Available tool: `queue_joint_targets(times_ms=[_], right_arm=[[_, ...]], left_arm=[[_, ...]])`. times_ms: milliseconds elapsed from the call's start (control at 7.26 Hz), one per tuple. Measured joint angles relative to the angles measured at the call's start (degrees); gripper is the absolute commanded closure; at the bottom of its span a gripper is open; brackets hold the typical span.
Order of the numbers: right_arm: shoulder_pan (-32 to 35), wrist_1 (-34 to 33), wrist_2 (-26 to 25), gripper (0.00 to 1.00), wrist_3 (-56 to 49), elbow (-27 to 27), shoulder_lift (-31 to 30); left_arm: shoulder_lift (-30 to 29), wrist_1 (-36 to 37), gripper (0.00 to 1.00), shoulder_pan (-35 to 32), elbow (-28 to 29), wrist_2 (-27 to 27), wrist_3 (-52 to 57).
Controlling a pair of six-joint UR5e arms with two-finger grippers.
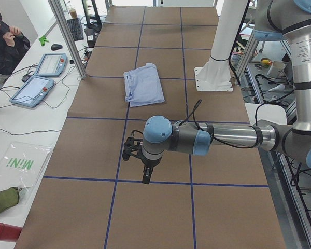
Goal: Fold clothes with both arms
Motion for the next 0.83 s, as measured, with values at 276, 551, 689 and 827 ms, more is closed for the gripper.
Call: queue_joint_targets(times_ms=[276, 551, 689, 827], right_arm=[[0.0, 0.01, 0.0, 0.0, -0.09, 0.04, -1.26], [-0.03, 0.01, -0.22, 0.0, -0.08, 0.03, -1.73], [-0.04, 0.08, -0.23, 0.0, -0.16, 0.03, -1.89], [-0.04, 0.19, -0.25, 0.0, -0.21, 0.02, -1.95]], left_arm=[[0.9, -0.19, 0.0, 0.09, -0.05, -0.29, 0.02], [1.21, -0.2, 0.0, 0.12, -0.01, -0.35, 0.02], [1.25, -0.2, 0.0, 0.13, 0.0, -0.35, 0.02], [1.27, -0.2, 0.0, 0.13, 0.0, -0.35, 0.02]])
